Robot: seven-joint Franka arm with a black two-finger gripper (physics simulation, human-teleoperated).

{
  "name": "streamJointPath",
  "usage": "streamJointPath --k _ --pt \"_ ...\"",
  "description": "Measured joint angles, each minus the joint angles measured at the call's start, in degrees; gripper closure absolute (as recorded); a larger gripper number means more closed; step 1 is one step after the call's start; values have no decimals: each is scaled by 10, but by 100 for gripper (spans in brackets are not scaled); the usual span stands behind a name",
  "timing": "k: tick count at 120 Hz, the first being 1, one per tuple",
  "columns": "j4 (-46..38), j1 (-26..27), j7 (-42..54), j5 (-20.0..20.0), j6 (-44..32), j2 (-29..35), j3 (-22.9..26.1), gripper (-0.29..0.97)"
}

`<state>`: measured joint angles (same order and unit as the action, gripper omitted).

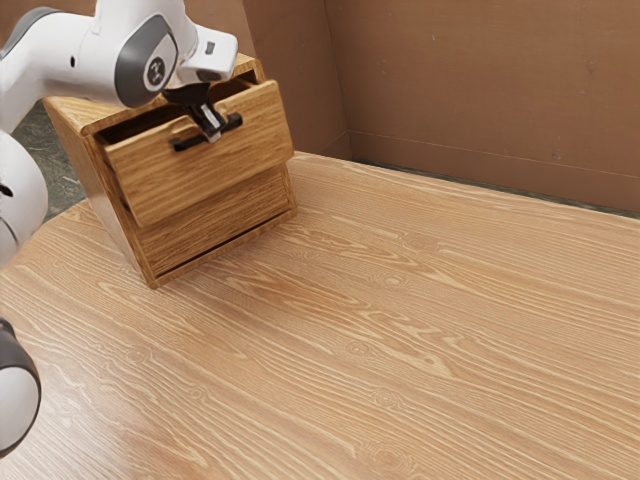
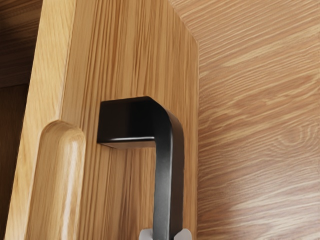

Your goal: Pull the drawer handle with one arm to open the drawer

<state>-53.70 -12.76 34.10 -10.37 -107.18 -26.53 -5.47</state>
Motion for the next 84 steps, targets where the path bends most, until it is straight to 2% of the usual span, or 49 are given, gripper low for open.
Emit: streamJointPath --k 84 --pt "-94 50 -12 -3 8 67 0 79"
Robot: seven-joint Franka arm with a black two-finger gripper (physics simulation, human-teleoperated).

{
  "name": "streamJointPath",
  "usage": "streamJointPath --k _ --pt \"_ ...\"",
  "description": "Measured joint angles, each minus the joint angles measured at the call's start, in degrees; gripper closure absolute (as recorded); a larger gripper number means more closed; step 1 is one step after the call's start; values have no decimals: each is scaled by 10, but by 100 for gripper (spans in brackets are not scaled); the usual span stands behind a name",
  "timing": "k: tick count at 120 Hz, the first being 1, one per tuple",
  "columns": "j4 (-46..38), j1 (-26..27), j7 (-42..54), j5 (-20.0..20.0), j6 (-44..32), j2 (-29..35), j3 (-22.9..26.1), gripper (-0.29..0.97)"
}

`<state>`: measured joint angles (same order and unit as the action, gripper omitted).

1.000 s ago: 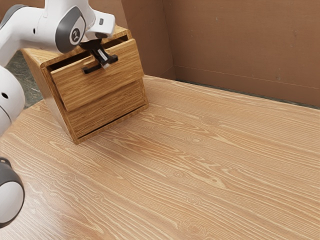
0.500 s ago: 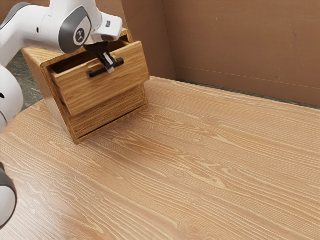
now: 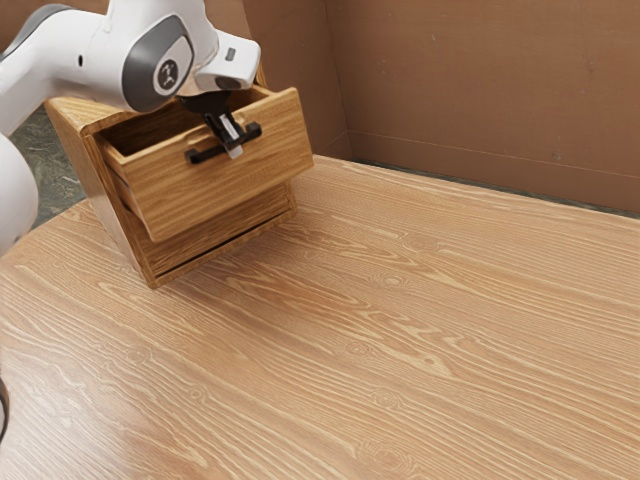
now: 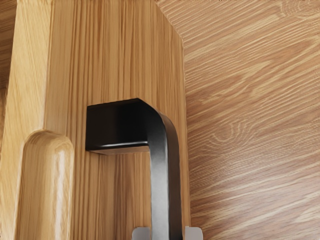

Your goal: Pull the drawer handle with one arm to open the drawer

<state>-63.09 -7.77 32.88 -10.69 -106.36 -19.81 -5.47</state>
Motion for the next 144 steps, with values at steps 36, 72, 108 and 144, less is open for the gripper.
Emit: streamJointPath --k 36,72,108,144 --pt "-40 21 -14 -3 2 33 1 79" --pt "-80 45 -38 -3 10 68 3 79" --pt "-101 65 -69 -4 17 84 0 79" --pt "-112 82 -98 -4 19 91 2 79"
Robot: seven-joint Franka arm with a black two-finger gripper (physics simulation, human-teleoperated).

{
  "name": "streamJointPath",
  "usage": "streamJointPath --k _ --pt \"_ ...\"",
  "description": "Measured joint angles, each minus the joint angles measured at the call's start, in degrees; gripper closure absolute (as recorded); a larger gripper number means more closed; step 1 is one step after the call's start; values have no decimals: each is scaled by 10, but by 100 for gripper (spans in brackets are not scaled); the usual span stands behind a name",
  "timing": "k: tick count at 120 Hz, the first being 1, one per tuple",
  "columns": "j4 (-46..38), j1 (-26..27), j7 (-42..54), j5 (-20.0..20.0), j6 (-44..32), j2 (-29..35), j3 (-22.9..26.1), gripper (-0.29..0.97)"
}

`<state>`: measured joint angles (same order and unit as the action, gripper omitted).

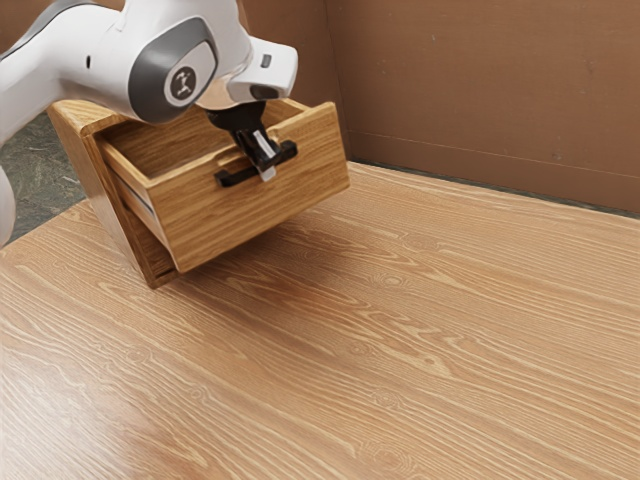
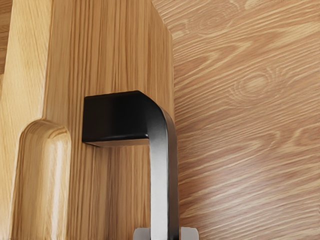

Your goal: Pull the drawer handle with one arm to open the drawer

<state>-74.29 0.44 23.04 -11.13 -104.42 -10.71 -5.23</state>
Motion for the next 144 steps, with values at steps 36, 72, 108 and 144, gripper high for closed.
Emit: streamJointPath --k 36,72,108,144 --pt "-5 20 -26 0 2 10 -1 79" --pt "-5 21 -45 -1 5 10 0 79" --pt "-6 27 -55 2 12 14 -1 60" --pt "28 26 -61 3 46 37 -9 20"
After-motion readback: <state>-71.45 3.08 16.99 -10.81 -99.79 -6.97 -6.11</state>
